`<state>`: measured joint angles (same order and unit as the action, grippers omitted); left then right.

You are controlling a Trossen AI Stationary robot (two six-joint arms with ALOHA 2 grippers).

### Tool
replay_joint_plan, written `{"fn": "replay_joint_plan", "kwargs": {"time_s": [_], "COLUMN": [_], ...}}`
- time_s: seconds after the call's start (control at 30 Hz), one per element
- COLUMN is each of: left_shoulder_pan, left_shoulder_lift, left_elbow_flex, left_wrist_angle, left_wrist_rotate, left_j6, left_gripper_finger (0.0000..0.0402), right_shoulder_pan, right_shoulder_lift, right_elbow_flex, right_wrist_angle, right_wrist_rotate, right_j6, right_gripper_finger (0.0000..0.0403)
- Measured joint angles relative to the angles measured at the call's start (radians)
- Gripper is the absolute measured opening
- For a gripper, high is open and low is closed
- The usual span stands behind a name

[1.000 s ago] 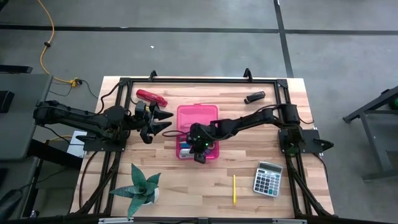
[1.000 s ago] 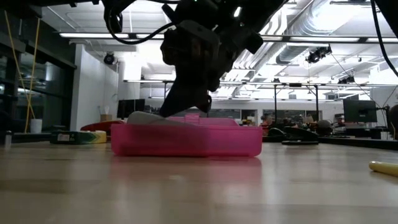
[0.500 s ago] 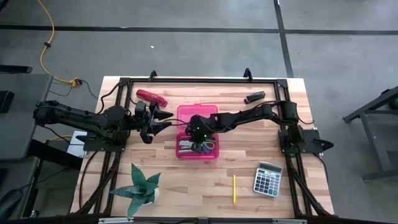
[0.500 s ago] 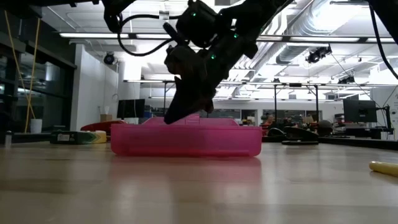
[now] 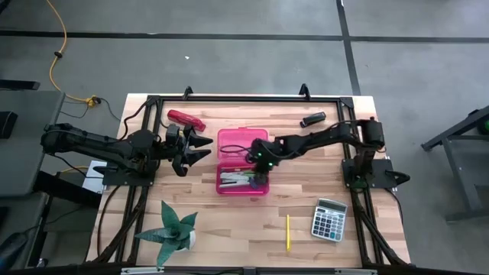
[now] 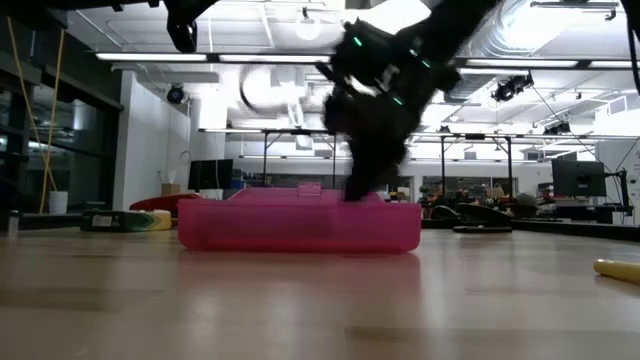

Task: Pack school essentials
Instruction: Put the gray stapler into the pink supply box

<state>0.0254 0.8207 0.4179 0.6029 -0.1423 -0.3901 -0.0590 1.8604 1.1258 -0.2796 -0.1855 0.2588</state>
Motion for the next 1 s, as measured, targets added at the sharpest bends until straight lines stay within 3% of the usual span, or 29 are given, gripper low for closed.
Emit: {"fn": "replay_joint_plan", "kwargs": {"time_s": [0.13,0.33,0.7,1.0], "left_shoulder_pan": [0.0,0.0,0.0,0.0], "left_shoulder_lift": [0.0,0.0,0.0,0.0], "left_elbow_flex": [0.0,0.0,0.0,0.0], "left_wrist_angle": [0.0,0.0,0.0,0.0], "left_wrist_rotate": [0.0,0.0,-0.002,-0.001], "left_j6": [0.0,-0.001,-0.016,-0.026], "left_gripper_finger": [0.0209,0.0209,0.0209,0.0209], "right_shoulder_pan": [0.03,0.087,0.1,0.113], "right_shoulder_lift": [-0.021,-0.017,0.02,0.026], "right_elbow_flex": [-0.085,-0.068,-0.053,-0.052], "right_wrist_angle": [0.091,0.179,0.143,0.224], "right_wrist_rotate": [-0.013,0.005,0.062,0.007], "right_j6": [0.076,0.1,0.134,0.179], "right_gripper_finger": [0.0,0.0,0.0,0.0]}}
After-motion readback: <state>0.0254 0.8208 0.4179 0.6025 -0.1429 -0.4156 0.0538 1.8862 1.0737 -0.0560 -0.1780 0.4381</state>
